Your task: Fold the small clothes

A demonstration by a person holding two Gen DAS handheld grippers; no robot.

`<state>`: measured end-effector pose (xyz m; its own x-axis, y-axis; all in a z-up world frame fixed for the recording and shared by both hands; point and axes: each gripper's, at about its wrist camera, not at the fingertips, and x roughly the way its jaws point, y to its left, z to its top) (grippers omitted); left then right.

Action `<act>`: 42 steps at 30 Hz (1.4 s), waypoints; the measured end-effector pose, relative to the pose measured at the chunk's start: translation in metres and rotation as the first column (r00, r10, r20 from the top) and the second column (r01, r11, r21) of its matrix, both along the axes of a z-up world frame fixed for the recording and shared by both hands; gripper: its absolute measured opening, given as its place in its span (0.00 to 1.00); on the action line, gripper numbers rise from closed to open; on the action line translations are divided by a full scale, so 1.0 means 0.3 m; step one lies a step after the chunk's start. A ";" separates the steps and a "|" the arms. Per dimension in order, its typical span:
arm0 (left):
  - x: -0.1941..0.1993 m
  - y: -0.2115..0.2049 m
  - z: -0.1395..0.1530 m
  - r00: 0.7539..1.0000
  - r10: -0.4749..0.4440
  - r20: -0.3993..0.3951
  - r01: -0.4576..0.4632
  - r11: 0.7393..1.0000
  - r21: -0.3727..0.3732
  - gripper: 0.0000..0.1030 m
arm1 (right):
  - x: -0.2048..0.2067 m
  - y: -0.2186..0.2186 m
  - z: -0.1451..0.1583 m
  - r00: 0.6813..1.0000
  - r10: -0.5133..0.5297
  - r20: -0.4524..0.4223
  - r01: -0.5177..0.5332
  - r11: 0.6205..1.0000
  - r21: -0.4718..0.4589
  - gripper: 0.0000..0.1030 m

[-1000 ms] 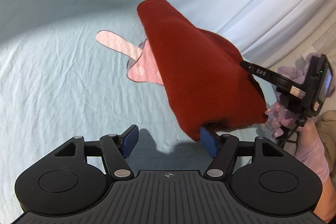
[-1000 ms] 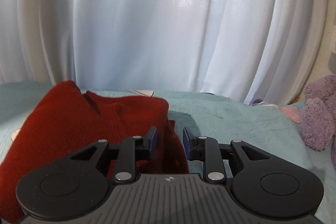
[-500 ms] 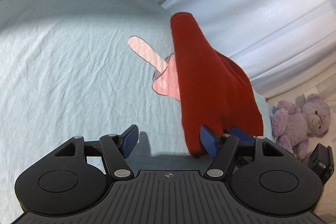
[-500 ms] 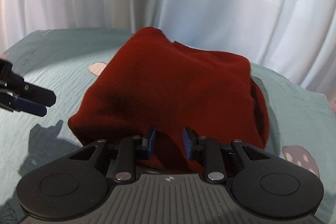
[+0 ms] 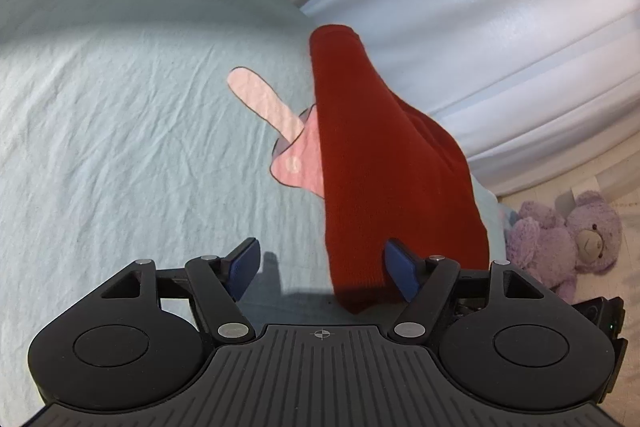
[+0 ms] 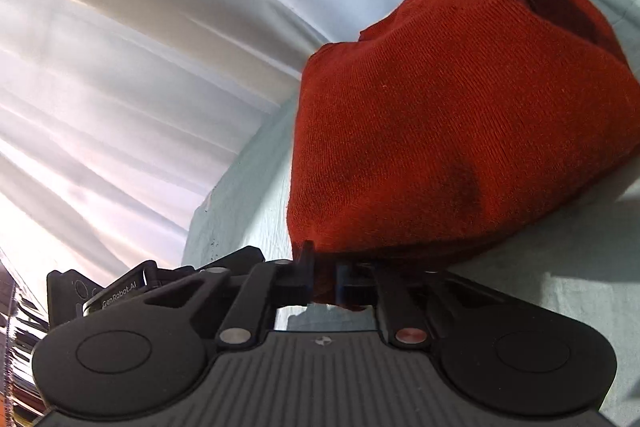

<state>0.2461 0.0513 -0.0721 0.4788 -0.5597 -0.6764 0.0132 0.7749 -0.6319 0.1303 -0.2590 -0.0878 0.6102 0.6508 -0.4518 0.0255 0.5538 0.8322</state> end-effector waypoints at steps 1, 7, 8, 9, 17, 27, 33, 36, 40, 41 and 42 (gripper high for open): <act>0.002 -0.004 0.004 1.000 0.008 0.004 -0.008 1.000 0.010 0.75 | -0.008 -0.013 -0.007 1.000 0.010 0.010 -0.010 0.999 0.036 0.07; 0.028 -0.016 0.014 0.999 0.016 0.039 -0.016 1.000 0.002 0.86 | -0.051 -0.067 0.110 0.992 0.128 0.012 -0.118 0.945 -0.305 0.20; 0.034 -0.017 0.013 0.999 0.013 0.040 -0.013 1.000 0.002 0.87 | -0.070 -0.116 0.144 0.991 0.120 0.055 -0.101 0.958 -0.269 0.28; 0.040 -0.019 0.011 0.999 0.010 0.041 -0.010 1.000 -0.001 0.88 | -0.098 -0.177 0.183 0.991 0.080 0.107 -0.052 0.967 -0.249 0.57; 0.104 -0.053 -0.048 0.998 -0.043 0.035 0.047 0.994 -0.099 0.92 | 0.079 -0.440 0.130 0.998 -0.058 0.037 0.066 0.951 -0.303 0.87; 0.160 -0.123 -0.117 0.998 -0.064 0.010 0.065 0.989 -0.137 0.86 | 0.273 -0.392 -0.027 0.998 0.049 -0.025 -0.051 0.992 -0.112 0.74; 0.176 -0.149 -0.136 0.997 -0.082 0.004 0.081 0.982 -0.169 0.72 | 0.296 -0.322 -0.026 0.996 0.087 -0.004 -0.087 0.986 -0.145 0.62; 0.177 -0.155 -0.146 0.996 -0.082 0.019 0.084 0.985 -0.152 0.62 | 0.300 -0.303 -0.028 0.996 0.083 -0.014 -0.084 0.984 -0.160 0.46; 0.167 -0.146 -0.130 0.996 -0.085 0.035 0.089 0.988 -0.127 0.48 | 0.304 -0.262 -0.010 0.996 0.085 0.005 -0.082 0.977 -0.197 0.40; 0.164 -0.147 -0.122 0.995 -0.087 0.042 0.091 0.989 -0.113 0.47 | 0.301 -0.251 0.003 0.996 0.090 0.015 -0.085 0.973 -0.213 0.40; 0.160 -0.145 -0.114 0.995 -0.087 0.048 0.091 0.990 -0.104 0.46 | 0.298 -0.240 0.018 0.995 0.094 0.024 -0.087 0.970 -0.226 0.39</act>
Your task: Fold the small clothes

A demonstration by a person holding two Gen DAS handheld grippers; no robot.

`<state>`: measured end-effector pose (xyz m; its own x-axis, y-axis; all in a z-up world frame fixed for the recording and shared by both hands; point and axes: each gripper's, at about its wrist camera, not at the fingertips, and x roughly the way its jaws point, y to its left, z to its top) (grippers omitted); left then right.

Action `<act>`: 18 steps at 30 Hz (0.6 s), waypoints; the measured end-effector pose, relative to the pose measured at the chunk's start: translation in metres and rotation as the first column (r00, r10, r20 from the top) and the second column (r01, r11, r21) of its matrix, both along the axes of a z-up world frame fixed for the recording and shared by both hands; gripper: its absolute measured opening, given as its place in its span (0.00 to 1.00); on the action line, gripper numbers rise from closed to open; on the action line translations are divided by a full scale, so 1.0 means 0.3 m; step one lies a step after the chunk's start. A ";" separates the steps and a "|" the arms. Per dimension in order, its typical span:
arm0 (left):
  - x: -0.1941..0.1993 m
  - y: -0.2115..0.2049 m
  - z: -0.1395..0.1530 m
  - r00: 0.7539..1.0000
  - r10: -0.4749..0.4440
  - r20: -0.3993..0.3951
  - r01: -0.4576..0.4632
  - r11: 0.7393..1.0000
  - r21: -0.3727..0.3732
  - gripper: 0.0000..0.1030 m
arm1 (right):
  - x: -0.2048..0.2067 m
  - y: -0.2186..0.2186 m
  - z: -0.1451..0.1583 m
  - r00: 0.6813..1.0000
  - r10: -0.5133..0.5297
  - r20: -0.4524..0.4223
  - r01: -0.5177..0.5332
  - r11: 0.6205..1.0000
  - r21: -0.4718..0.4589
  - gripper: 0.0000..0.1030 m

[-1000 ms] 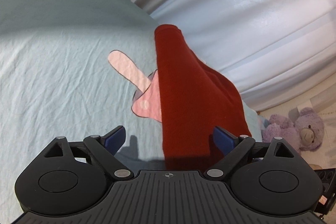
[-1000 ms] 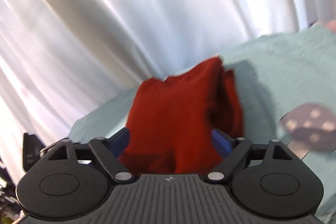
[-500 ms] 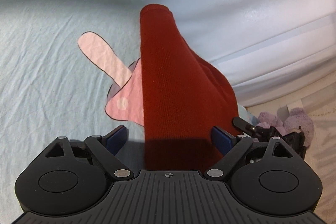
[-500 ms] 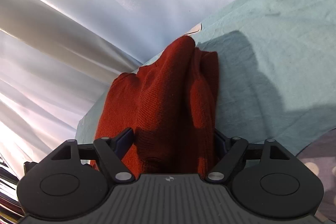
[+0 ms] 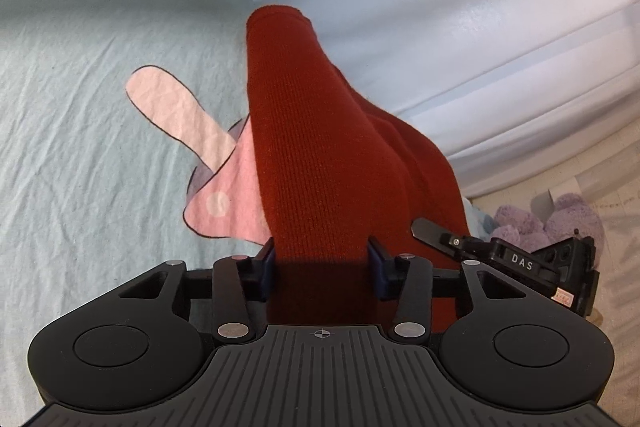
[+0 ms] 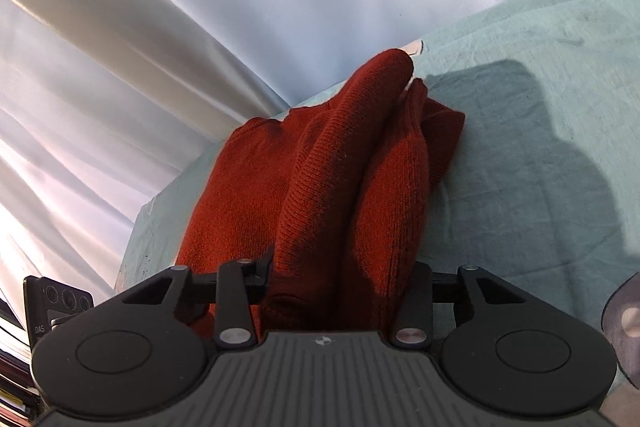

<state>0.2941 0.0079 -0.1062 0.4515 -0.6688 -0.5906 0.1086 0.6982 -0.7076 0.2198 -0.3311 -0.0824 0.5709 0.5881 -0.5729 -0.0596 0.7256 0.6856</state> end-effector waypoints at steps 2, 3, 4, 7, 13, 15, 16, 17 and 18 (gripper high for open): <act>-0.007 0.012 0.018 1.000 0.005 0.011 -0.005 1.000 0.006 0.44 | -0.003 0.028 0.036 1.000 0.012 0.017 -0.012 1.000 -0.019 0.39; -0.012 0.023 0.032 1.000 0.009 0.020 -0.009 1.000 0.006 0.42 | -0.004 0.044 0.053 0.999 0.024 0.028 -0.023 0.999 -0.024 0.38; -0.019 0.033 0.049 0.999 0.012 0.037 -0.013 1.000 0.015 0.42 | -0.004 0.062 0.070 0.999 0.039 0.036 -0.038 0.999 -0.030 0.38; -0.049 0.076 0.115 0.995 0.029 0.099 -0.035 0.997 0.064 0.41 | 0.001 0.151 0.116 0.993 0.103 0.057 -0.100 0.994 -0.043 0.38; -0.185 0.244 0.221 0.980 0.100 0.172 -0.127 0.980 0.155 0.41 | 0.004 0.402 0.147 0.955 0.272 0.116 -0.266 0.962 -0.063 0.38; -0.241 0.293 0.226 0.978 0.130 0.166 -0.164 0.963 0.214 0.42 | 0.007 0.480 0.136 0.940 0.323 0.113 -0.314 0.945 -0.093 0.41; -0.256 0.311 0.218 0.979 0.147 0.143 -0.180 0.952 0.247 0.43 | 0.012 0.517 0.123 0.936 0.339 0.092 -0.329 0.938 -0.112 0.48; -0.266 0.323 0.204 0.980 0.156 0.124 -0.186 0.941 0.282 0.45 | 0.013 0.544 0.115 0.938 0.337 0.076 -0.323 0.934 -0.154 0.53; -0.269 0.333 0.187 0.980 0.168 0.104 -0.194 0.924 0.329 0.49 | 0.014 0.557 0.111 0.946 0.319 0.064 -0.301 0.933 -0.200 0.63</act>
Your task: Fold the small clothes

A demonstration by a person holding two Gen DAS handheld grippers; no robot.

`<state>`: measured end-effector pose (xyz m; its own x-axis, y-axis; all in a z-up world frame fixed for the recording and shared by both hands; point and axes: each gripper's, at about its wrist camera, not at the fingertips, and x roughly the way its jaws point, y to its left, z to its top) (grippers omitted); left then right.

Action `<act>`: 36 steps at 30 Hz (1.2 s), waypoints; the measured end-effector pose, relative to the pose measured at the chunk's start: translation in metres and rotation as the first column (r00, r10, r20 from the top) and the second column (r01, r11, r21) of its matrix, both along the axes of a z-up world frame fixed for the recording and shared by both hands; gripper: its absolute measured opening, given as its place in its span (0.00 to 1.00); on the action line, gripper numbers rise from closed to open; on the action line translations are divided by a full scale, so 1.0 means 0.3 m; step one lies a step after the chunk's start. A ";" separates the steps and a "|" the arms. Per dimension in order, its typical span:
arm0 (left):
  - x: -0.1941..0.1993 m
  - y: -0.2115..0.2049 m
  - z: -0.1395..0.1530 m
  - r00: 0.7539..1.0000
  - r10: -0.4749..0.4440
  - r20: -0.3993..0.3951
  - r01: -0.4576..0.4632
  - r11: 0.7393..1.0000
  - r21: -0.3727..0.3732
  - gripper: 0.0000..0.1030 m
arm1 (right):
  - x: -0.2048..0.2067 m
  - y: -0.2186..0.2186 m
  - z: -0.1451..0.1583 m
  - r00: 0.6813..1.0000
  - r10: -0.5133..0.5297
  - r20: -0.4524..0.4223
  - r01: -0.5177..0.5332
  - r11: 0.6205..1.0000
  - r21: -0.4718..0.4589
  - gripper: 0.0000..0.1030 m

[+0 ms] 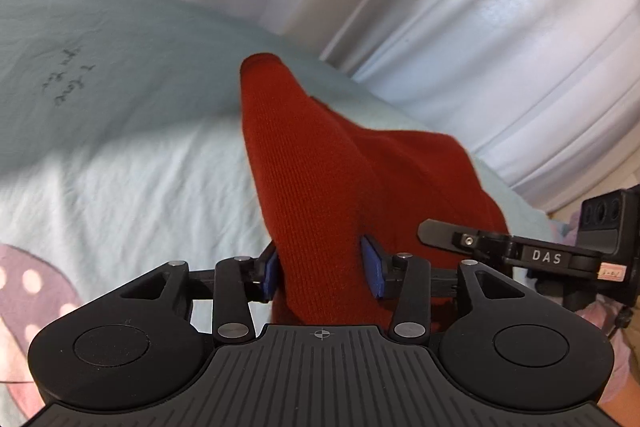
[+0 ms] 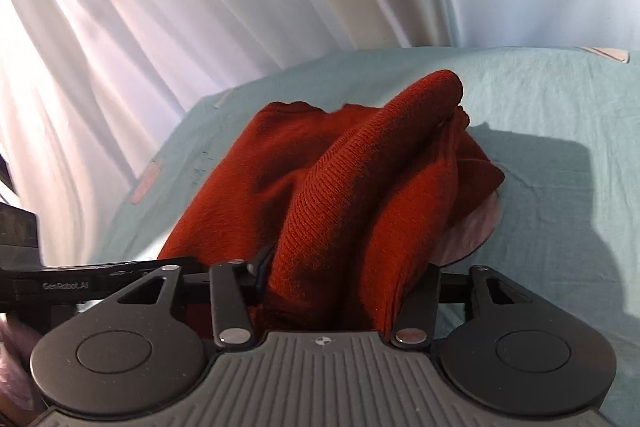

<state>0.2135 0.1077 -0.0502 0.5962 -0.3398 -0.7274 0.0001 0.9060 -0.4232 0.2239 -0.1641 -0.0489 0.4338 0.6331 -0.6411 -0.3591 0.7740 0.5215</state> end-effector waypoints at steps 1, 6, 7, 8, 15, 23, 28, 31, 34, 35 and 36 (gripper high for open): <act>-0.002 0.007 -0.010 1.000 0.020 -0.017 -0.020 0.999 0.037 0.52 | 0.003 0.005 -0.002 1.000 -0.018 0.000 0.018 0.999 -0.042 0.64; 0.005 0.048 0.044 0.993 0.095 0.065 -0.099 0.993 0.069 0.57 | 0.028 -0.084 0.055 0.987 -0.158 0.009 0.158 0.984 -0.077 0.70; 0.016 0.045 0.052 0.992 0.100 0.084 -0.107 0.991 0.087 0.58 | 0.020 -0.091 0.042 0.984 -0.179 0.016 0.179 0.981 -0.077 0.70; 0.034 0.039 0.054 0.991 0.104 0.086 -0.113 0.988 0.102 0.58 | 0.034 -0.093 0.046 0.978 -0.206 0.021 0.207 0.974 -0.088 0.70; 0.147 -0.056 0.024 0.991 0.124 0.050 -0.130 0.981 0.143 0.60 | 0.091 0.058 0.026 0.982 -0.127 0.138 0.165 0.933 -0.320 0.21; 0.165 -0.130 -0.032 0.986 0.146 0.077 -0.160 0.962 0.223 0.76 | 0.069 0.082 0.022 0.948 -0.166 0.272 0.278 0.848 -0.450 0.27; 0.141 -0.115 -0.018 0.988 0.129 0.086 -0.147 0.959 0.243 0.79 | -0.101 -0.043 0.072 0.930 -0.301 0.210 0.348 0.904 -0.249 0.56; 0.096 -0.087 0.002 0.992 0.101 0.069 -0.114 0.973 0.203 0.75 | -0.238 -0.125 0.059 0.933 -0.351 0.083 0.358 0.928 -0.101 0.60; -0.013 -0.050 0.021 0.997 0.041 0.072 -0.052 0.985 0.162 0.73 | -0.347 -0.201 0.007 0.925 -0.361 -0.116 0.370 0.927 0.068 0.60; -0.056 -0.040 0.025 0.997 0.019 0.076 -0.031 0.986 0.163 0.73 | -0.374 -0.216 -0.010 0.918 -0.362 -0.163 0.381 0.918 0.110 0.60; -0.096 -0.034 0.027 0.997 0.000 0.083 -0.014 0.986 0.166 0.74 | -0.398 -0.225 -0.030 0.909 -0.360 -0.209 0.394 0.907 0.147 0.61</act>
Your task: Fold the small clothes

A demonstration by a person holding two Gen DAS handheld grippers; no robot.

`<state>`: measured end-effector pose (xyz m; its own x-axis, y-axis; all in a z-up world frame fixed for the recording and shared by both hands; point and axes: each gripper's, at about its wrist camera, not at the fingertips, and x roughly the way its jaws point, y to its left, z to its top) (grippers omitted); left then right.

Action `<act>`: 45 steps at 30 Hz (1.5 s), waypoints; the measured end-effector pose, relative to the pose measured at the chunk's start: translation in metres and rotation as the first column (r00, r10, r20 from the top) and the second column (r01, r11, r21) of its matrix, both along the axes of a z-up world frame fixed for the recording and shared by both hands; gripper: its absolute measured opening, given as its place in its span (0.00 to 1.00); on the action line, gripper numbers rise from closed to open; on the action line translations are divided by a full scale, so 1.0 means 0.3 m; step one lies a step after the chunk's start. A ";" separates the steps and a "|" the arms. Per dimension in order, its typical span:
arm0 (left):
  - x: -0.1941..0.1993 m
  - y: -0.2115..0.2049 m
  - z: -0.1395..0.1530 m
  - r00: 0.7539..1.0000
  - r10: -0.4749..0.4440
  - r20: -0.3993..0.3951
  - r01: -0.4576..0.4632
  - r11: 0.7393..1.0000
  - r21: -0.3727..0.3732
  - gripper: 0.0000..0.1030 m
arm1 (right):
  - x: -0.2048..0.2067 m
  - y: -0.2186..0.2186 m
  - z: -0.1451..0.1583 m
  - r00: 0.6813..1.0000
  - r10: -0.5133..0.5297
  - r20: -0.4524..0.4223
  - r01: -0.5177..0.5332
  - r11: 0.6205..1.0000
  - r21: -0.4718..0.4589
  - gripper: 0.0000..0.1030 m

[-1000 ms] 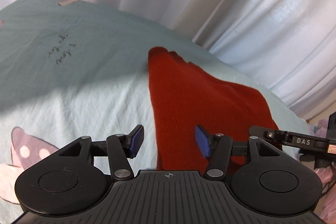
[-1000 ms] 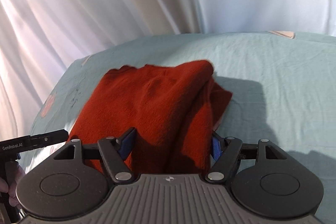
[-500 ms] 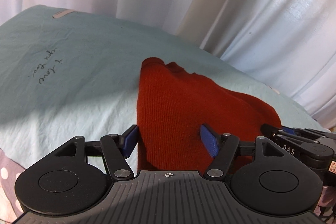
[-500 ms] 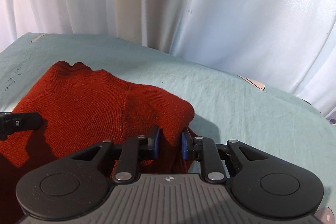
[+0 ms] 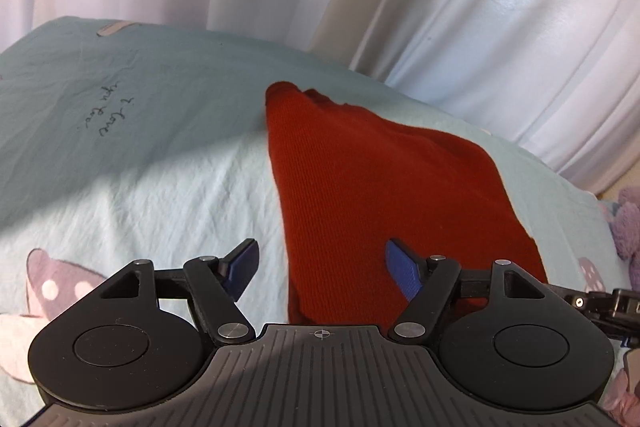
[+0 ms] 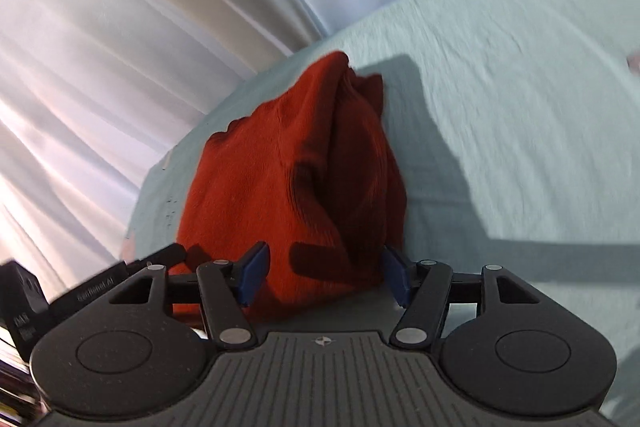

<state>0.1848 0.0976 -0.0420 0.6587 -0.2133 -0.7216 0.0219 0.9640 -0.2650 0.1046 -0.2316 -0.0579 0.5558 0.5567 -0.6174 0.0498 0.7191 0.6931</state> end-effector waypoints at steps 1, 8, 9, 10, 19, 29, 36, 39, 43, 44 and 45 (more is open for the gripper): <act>-0.045 0.002 0.003 1.000 -0.018 0.003 0.018 1.000 0.010 0.74 | -0.017 -0.003 -0.021 1.000 0.004 -0.025 -0.002 0.998 0.061 0.61; -0.171 -0.069 -0.024 0.989 -0.146 -0.023 0.148 0.981 0.124 0.75 | 0.031 0.041 -0.090 0.991 -0.096 -0.098 0.113 0.975 0.190 0.37; -0.165 -0.079 -0.040 0.990 -0.139 -0.037 0.143 0.981 0.131 0.74 | 0.039 0.047 -0.093 0.989 -0.103 -0.104 0.123 0.971 0.203 0.18; -0.158 -0.085 -0.054 0.991 -0.126 -0.047 0.131 0.983 0.129 0.73 | 0.045 0.052 -0.094 0.989 -0.103 -0.110 0.125 0.967 0.220 0.16; -0.104 -0.047 -0.091 0.995 0.072 -0.074 -0.057 0.980 0.188 0.74 | 0.041 0.018 -0.029 0.993 -0.118 0.019 0.118 0.993 0.001 0.14; -0.192 0.093 0.050 0.991 0.125 -0.043 -0.121 0.988 0.098 0.73 | -0.018 0.146 0.208 0.962 0.030 0.271 0.125 0.836 -0.535 0.43; -0.059 -0.009 0.010 0.996 0.067 -0.067 -0.061 0.995 0.080 0.71 | 0.050 0.432 0.101 0.899 0.402 0.173 -0.228 0.768 -0.599 0.34; -0.062 -0.026 -0.064 0.994 0.028 -0.108 -0.014 0.992 0.126 0.78 | 0.010 0.422 0.042 0.879 0.450 0.159 -0.237 0.699 -0.674 0.33; -0.082 0.007 -0.038 0.992 0.004 -0.128 0.006 0.997 0.083 0.77 | 0.025 0.392 0.113 0.887 0.452 0.092 -0.276 0.681 -0.679 0.31; -0.086 0.010 -0.010 0.994 0.011 -0.106 -0.001 0.996 0.094 0.76 | 0.036 0.371 0.157 0.896 0.421 0.140 -0.237 0.720 -0.652 0.34; -0.084 0.013 0.025 0.997 0.029 -0.067 -0.021 0.994 0.110 0.75 | 0.054 0.355 0.196 0.901 0.387 0.198 -0.187 0.757 -0.626 0.40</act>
